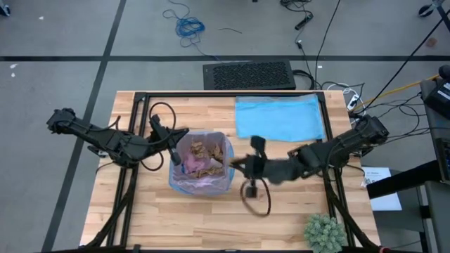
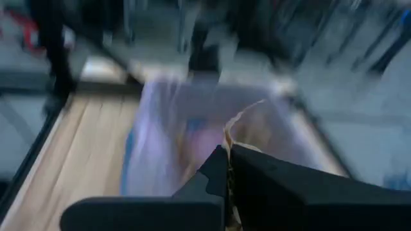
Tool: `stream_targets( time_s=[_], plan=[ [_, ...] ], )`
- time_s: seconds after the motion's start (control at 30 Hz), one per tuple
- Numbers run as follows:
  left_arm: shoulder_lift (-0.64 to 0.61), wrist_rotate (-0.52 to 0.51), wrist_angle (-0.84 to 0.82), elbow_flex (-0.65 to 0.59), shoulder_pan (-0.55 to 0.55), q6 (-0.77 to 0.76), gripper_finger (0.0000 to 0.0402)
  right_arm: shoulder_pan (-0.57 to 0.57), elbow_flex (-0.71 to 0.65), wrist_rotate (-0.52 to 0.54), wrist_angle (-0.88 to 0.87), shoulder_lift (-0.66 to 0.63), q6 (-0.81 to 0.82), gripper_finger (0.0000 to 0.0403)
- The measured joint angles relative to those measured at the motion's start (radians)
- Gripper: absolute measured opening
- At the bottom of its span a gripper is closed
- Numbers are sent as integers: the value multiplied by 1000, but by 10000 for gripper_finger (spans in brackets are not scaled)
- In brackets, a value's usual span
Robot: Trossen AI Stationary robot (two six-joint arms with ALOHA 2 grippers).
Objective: Place trash/remove bag and relplace
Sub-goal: Put the brown napkin into the trash bin
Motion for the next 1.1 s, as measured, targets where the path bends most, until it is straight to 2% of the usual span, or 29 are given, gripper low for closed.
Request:
stream_targets(
  time_s=[0.17,0.27,0.37,0.5,0.67,0.83,0.9,0.97,1.1],
  plan=[
    [0,-32,107,0,0,84,0,-140,1,-217,210,46,-155,0],
    [0,-38,160,0,0,131,0,-227,1,-317,271,94,-180,0],
    [0,-40,186,0,0,158,0,-299,46,-390,251,169,-184,0],
    [0,-41,186,0,0,160,0,-348,220,-479,89,295,-197,0],
    [0,-41,182,0,0,160,0,-354,568,-486,-298,483,-238,0],
    [0,-41,186,0,0,177,0,-359,852,-491,-515,664,-292,0],
    [0,-40,186,0,0,177,0,-368,888,-490,-557,715,-305,0],
    [0,-40,187,0,0,178,0,-376,863,-494,-585,732,-317,0],
    [0,-40,193,0,0,186,0,-392,865,-556,-664,763,-287,0]
  ],
)
